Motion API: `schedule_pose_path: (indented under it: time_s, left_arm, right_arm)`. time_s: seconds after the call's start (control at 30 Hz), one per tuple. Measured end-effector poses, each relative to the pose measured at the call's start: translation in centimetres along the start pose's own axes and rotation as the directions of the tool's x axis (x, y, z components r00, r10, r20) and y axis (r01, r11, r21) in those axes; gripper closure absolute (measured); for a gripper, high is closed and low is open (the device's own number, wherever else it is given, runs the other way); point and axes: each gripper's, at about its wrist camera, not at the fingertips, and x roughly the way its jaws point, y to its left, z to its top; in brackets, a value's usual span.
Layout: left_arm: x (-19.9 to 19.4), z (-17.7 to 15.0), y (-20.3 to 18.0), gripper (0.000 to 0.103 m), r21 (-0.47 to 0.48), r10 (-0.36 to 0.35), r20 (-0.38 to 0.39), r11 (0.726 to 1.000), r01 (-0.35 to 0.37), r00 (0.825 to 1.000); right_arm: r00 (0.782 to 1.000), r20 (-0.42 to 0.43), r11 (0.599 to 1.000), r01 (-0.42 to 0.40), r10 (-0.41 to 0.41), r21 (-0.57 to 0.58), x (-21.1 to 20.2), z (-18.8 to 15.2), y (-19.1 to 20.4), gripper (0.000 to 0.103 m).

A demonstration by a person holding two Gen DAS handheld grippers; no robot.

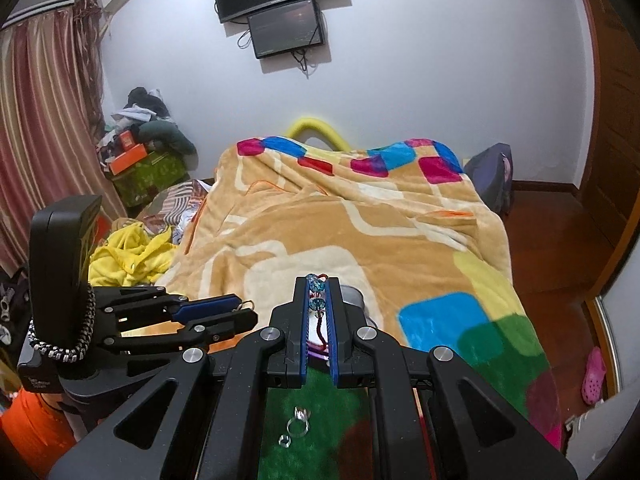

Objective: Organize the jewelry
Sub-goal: 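Carry the gold ring over the tin with the left tool while the right tool carries the bracelet, then drop the gold ring into the tin with the left tool while the right tool releases the bracelet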

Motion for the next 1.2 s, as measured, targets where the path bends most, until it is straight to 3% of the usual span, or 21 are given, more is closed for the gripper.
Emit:
schedule_pose_path:
  time_s: [0.47, 0.83, 1.2]
  left_arm:
    - [2.6, 0.9, 2.3, 0.086, -0.028, -0.005, -0.012, 1.000, 0.005, 1.000]
    - [5.1, 0.7, 2.0, 0.086, -0.013, -0.027, -0.054, 1.000, 0.026, 0.998]
    - [6.8, 0.5, 1.4, 0.086, 0.004, -0.043, -0.100, 0.999, 0.044, 0.994]
  right_arm:
    - [0.999, -0.014, 1.000, -0.030, 0.030, 0.007, 4.3, 1.4, -0.2, 0.096]
    - [0.983, -0.179, 0.999, -0.026, 0.030, 0.023, 8.4, -1.6, -1.7, 0.096]
    - [0.972, -0.237, 1.000, -0.011, 0.006, -0.019, 9.2, -2.2, -2.2, 0.096]
